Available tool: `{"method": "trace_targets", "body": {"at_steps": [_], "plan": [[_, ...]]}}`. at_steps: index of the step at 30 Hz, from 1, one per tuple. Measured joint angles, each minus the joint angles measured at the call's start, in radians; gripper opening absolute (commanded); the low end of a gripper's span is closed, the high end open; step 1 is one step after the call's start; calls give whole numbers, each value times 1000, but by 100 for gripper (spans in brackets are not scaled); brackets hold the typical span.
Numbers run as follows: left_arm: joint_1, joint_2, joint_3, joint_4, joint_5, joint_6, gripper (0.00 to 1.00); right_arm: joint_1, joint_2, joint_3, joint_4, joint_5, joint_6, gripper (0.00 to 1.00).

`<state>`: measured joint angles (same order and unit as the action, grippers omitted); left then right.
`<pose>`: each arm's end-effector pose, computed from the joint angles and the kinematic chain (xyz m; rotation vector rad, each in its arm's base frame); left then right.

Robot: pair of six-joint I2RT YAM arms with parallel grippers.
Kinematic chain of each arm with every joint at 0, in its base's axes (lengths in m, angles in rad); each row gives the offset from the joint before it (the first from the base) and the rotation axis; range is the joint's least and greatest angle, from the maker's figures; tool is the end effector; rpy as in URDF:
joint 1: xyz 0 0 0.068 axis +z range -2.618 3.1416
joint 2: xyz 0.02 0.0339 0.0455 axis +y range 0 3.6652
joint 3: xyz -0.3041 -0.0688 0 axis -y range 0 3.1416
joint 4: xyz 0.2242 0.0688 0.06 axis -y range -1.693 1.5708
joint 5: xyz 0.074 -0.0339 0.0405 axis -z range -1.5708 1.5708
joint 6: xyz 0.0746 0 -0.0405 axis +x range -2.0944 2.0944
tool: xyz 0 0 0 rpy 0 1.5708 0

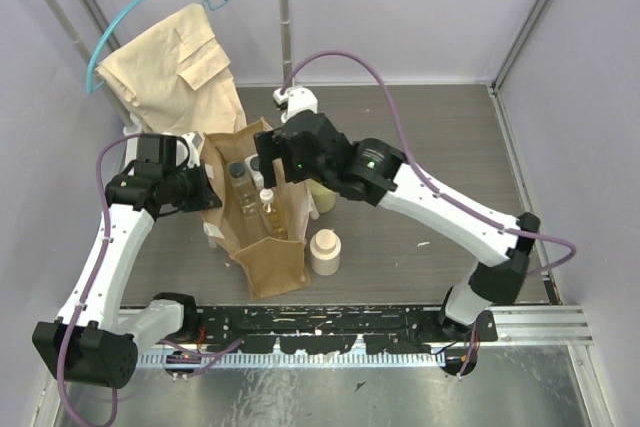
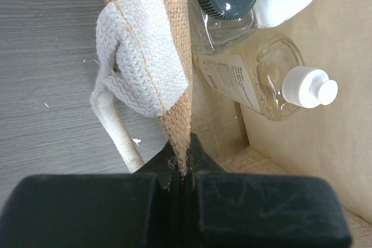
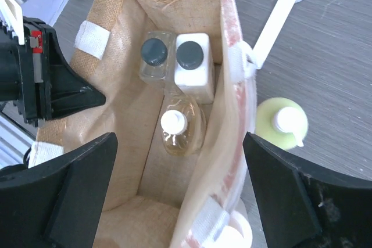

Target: Place the personal care products into the canvas bag

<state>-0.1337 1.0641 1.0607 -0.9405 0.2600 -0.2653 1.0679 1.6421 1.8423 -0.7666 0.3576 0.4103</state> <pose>0.1783 -0.0433 0.3203 -0.0595 2.5368 -0.4877 0.2016 0.3124 0.4430 -0.4872 2.0820 0.5029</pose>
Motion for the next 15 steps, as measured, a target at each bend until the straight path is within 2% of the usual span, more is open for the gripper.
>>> {"method": "trace_targets", "body": {"at_steps": [7, 15], "plan": [[0, 3, 0, 0, 0, 0, 0, 0, -150, -149, -49, 107, 25, 97], [0, 4, 0, 0, 1, 0, 0, 0, -291, -425, -135, 178, 132, 98]]}}
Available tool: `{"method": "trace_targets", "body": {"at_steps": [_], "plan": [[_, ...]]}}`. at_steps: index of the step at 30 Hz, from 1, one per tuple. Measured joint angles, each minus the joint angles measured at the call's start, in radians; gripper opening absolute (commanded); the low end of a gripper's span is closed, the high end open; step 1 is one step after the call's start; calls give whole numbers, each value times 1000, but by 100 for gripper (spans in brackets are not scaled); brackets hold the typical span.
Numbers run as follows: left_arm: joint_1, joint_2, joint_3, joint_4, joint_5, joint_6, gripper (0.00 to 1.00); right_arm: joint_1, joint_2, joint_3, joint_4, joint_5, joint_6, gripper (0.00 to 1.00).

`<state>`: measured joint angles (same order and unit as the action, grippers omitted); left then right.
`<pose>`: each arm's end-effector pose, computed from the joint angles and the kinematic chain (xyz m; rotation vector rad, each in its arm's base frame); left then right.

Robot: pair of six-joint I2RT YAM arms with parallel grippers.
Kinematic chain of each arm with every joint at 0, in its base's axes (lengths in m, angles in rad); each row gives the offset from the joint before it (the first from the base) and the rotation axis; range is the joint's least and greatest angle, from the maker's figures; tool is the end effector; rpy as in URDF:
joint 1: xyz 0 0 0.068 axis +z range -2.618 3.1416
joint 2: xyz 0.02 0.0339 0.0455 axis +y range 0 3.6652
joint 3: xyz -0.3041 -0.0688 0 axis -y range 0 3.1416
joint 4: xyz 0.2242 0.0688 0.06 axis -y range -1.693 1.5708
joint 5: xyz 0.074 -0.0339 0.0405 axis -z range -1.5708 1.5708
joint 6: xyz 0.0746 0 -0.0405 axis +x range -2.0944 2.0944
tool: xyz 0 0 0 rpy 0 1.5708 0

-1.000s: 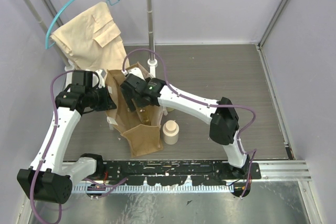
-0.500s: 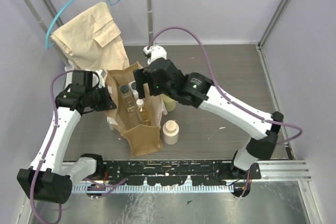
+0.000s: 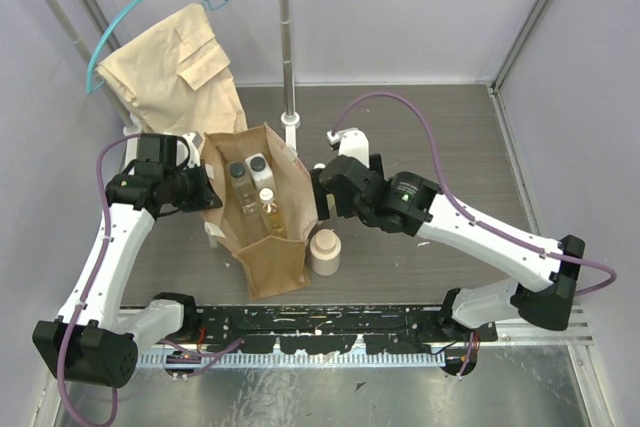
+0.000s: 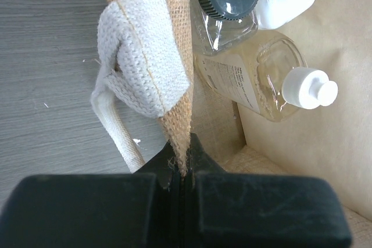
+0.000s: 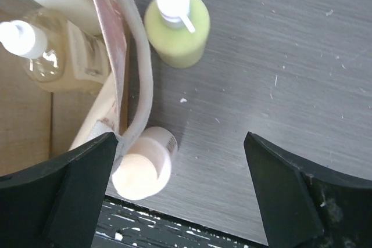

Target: Place the personal care products into the canvas bag

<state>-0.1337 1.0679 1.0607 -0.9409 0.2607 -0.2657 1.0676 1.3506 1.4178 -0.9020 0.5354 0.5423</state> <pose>0.1791 -0.0435 0.3197 -0.0606 2.5410 -0.4884 0.1616 0.2147 0.3828 -0.3555 2.2416 0.1982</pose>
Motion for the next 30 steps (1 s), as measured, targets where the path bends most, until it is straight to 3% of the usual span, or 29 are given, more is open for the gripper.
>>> {"method": "trace_targets", "body": {"at_steps": [8, 30], "plan": [[0, 0, 0, 1, 0, 0, 0, 0, -114, -134, -43, -7, 87, 97], [0, 0, 0, 1, 0, 2, 0, 9, -39, -248, 116, -215, 151, 97]]}}
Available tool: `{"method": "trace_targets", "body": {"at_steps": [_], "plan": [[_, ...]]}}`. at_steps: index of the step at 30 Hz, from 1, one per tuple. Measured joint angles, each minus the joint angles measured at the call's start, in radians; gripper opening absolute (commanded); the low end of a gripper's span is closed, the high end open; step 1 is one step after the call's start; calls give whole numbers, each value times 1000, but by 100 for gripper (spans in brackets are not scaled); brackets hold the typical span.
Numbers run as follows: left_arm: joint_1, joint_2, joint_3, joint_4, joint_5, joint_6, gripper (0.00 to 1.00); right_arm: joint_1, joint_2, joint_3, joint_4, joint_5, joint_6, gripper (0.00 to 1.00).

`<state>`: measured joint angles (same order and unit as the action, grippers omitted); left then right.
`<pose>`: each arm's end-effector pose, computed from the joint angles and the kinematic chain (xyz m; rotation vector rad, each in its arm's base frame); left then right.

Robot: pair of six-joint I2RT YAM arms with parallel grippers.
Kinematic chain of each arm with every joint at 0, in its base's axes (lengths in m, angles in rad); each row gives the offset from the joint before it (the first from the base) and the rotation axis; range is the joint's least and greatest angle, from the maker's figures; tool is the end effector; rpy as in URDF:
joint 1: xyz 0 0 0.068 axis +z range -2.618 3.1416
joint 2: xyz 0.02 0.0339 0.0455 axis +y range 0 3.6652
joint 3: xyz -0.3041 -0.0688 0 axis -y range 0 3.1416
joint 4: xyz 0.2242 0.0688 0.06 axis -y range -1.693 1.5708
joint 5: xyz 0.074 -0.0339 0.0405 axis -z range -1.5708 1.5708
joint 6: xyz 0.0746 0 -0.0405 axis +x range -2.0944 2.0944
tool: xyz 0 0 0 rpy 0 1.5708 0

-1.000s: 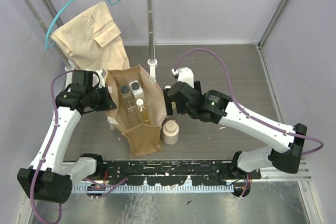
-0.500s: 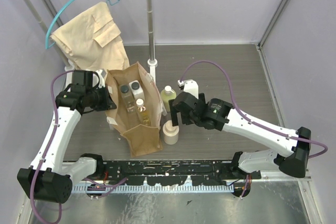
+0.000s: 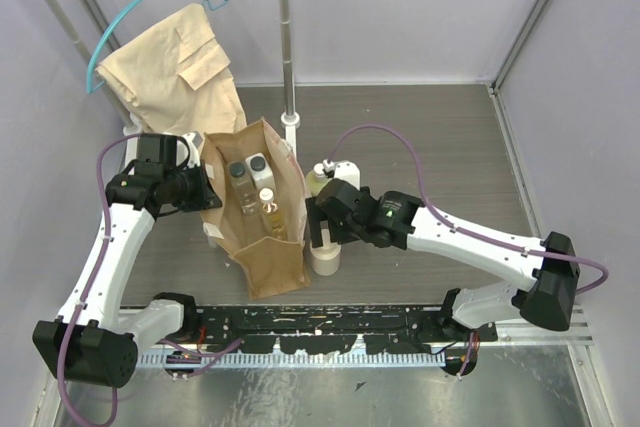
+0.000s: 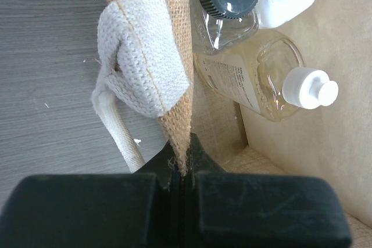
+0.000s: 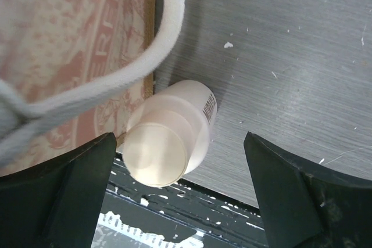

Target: Place the personal care products into the canvas bag

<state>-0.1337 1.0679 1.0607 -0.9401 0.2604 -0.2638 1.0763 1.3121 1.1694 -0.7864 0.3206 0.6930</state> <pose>0.1792 -0.0435 0.3197 -0.0581 2.5401 -0.4874 0.1438 0.2171 0.3190 -0.3401 2.4491 0.3819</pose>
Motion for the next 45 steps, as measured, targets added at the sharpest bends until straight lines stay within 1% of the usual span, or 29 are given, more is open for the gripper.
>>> {"method": "trace_targets", "body": {"at_steps": [5, 17, 22, 27, 28, 30, 34, 36, 38, 39, 42, 45], "plan": [[0, 0, 0, 0, 1, 2, 0, 2, 16, -61, 21, -18, 35, 98], [0, 3, 0, 0, 8, 10, 0, 2, 105, -87, 128, -62, 81, 98], [0, 3, 0, 0, 8, 12, 0, 2, 148, -104, 101, -60, 80, 97], [0, 3, 0, 0, 8, 14, 0, 2, 149, -109, 89, -56, 85, 97], [0, 3, 0, 0, 8, 14, 0, 3, 149, -109, 88, -57, 85, 94], [0, 3, 0, 0, 9, 14, 0, 3, 149, -109, 88, -57, 85, 85], [0, 3, 0, 0, 9, 14, 0, 5, 156, -107, 101, -61, 77, 52], [0, 3, 0, 0, 9, 14, 0, 5, 156, -105, 100, -61, 71, 40], [0, 3, 0, 0, 9, 14, 0, 5, 156, -103, 96, -57, 68, 32], [0, 3, 0, 0, 9, 14, 0, 5, 156, -102, 94, -57, 68, 25], [0, 3, 0, 0, 9, 14, 0, 5, 156, -100, 85, -55, 69, 15], [0, 3, 0, 0, 9, 14, 0, 5, 156, -95, 70, -51, 68, 7]]}}
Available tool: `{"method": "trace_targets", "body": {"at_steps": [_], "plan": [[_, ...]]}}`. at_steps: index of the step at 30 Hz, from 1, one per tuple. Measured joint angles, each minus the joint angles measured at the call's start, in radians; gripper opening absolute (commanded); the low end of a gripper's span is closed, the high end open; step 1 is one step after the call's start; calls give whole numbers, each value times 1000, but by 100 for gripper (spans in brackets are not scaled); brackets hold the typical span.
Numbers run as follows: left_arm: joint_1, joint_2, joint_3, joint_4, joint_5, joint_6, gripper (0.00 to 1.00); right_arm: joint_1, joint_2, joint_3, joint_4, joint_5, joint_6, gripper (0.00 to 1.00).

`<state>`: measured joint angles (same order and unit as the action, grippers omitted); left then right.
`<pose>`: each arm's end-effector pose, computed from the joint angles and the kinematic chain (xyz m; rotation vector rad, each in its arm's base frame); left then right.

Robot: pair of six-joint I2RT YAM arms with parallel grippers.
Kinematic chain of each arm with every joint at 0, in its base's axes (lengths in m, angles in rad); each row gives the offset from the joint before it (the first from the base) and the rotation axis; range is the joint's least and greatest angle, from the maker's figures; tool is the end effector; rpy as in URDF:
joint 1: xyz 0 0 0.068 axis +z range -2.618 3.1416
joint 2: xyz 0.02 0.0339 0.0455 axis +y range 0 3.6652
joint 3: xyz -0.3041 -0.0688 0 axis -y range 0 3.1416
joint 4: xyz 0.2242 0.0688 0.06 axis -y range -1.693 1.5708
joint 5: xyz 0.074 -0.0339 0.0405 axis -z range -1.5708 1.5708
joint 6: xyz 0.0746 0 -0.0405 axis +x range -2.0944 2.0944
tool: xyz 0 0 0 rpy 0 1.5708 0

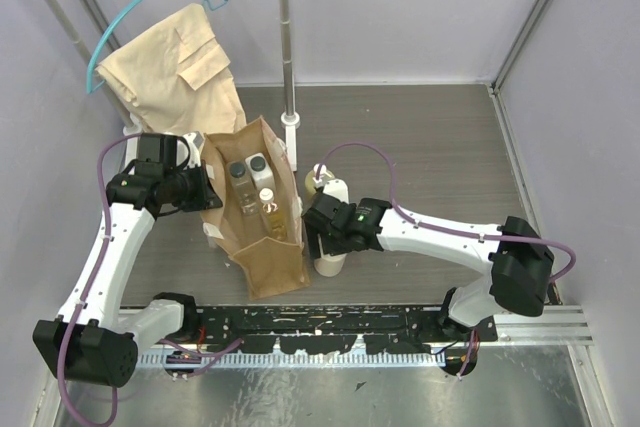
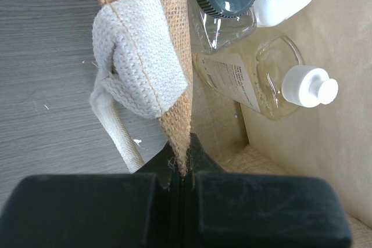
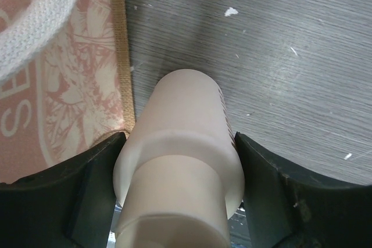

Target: Place the personal care products into the canvas bag

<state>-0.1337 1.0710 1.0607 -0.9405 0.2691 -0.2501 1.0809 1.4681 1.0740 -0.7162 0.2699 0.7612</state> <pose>0.1796 -0.0442 0.3193 -0.0378 2.5423 -0.4927 0.1510 0.2410 0.2546 -0.3371 2.6186 0.2758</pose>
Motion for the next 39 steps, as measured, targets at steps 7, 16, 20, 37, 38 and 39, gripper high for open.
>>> {"method": "trace_targets", "body": {"at_steps": [7, 16, 20, 37, 38, 39], "plan": [[0, 0, 0, 0, 0, 0, 0, -17, -15, 24, -155, 55, -29, 1], [0, 0, 0, 0, 0, 0, 0, -84, -84, 288, -369, 154, -108, 1], [0, 0, 0, 0, 1, 3, 0, -106, -72, 537, -425, 207, -189, 1], [0, 5, 0, -1, 1, 3, 0, -109, 273, 1226, -424, 50, -435, 1], [0, 5, 0, -1, 1, 3, 0, -100, 296, 1242, -421, 33, -440, 1], [0, 5, 0, -1, 1, 3, 0, -91, 315, 1256, -418, 20, -444, 1]]}}
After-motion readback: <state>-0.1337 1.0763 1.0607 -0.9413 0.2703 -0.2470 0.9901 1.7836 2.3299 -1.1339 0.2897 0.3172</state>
